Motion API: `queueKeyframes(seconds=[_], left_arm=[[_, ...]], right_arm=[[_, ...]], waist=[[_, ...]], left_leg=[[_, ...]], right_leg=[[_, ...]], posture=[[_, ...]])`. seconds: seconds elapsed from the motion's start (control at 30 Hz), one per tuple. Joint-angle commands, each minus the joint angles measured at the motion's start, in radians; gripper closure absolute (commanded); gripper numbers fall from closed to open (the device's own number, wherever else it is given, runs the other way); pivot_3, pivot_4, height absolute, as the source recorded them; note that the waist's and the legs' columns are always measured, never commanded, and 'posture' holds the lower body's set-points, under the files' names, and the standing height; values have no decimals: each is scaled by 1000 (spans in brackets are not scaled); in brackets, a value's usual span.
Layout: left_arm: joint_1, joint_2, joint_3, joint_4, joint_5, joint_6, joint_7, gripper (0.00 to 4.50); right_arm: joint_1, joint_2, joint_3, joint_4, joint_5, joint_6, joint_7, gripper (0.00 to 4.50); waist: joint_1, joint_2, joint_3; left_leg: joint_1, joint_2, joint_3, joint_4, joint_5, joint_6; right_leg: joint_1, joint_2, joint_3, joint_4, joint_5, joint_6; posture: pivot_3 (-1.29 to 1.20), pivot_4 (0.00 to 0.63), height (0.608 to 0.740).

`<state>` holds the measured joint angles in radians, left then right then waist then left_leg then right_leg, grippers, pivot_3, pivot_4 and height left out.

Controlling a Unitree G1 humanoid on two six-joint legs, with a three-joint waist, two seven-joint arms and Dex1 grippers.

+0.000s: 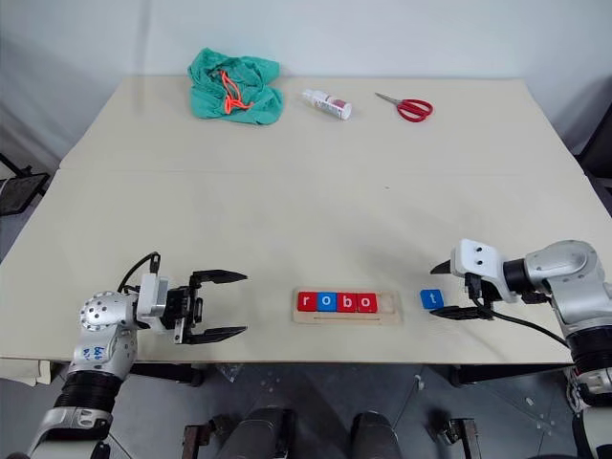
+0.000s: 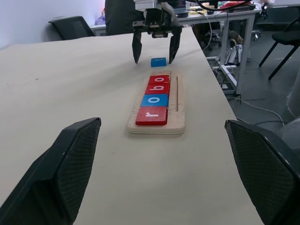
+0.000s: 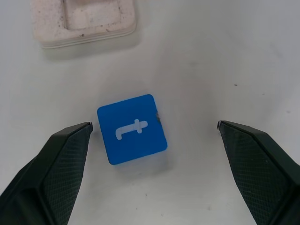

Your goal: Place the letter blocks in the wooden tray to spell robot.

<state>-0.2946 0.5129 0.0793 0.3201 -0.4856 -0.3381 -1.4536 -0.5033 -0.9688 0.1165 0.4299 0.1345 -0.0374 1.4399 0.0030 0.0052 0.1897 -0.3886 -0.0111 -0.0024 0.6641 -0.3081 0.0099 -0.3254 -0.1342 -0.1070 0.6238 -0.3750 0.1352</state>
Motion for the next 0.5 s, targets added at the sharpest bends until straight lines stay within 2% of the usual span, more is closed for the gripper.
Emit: queueKeyframes(seconds=[0.03, 0.2, 0.27, 0.37, 0.5], left_arm=[[19, 11, 21, -40, -15, 0, 11, 0], [21, 11, 19, -47, -15, 1, 19, 0], [21, 11, 19, -47, -15, 0, 20, 0], [16, 11, 17, -41, -16, 0, 17, 0], [2, 8, 13, -21, -12, -3, 10, 0]], right_arm=[[-6, 9, -1, -29, 7, 3, 25, 639], [2, 15, -11, -48, 4, 6, 10, 2383], [10, 17, -29, -99, 27, 63, -9, 3030], [31, 25, -72, -298, 132, 312, -58, 3039], [55, 35, -80, -483, 211, 484, -98, 3039]], waist=[[-2, 0, 0], [-2, 0, 0], [-1, 0, 0], [-1, 0, 0], [-1, 0, 0]], left_leg=[[0, 0, 0, 0, 0, 0], [0, 0, 0, 0, 0, 0], [0, 0, 0, 0, 0, 0], [0, 0, 0, 0, 0, 0], [0, 1, 0, 0, 0, 0]], right_leg=[[0, 0, 0, 0, 0, 0], [0, 0, 0, 0, 0, 0], [0, 0, 0, 0, 0, 0], [0, 0, 0, 0, 0, 0], [0, 0, 0, 0, 0, 0]], posture=[[0, 150, 740], [0, 150, 740], [0, 150, 740], [0, 150, 740], [0, 150, 740]])
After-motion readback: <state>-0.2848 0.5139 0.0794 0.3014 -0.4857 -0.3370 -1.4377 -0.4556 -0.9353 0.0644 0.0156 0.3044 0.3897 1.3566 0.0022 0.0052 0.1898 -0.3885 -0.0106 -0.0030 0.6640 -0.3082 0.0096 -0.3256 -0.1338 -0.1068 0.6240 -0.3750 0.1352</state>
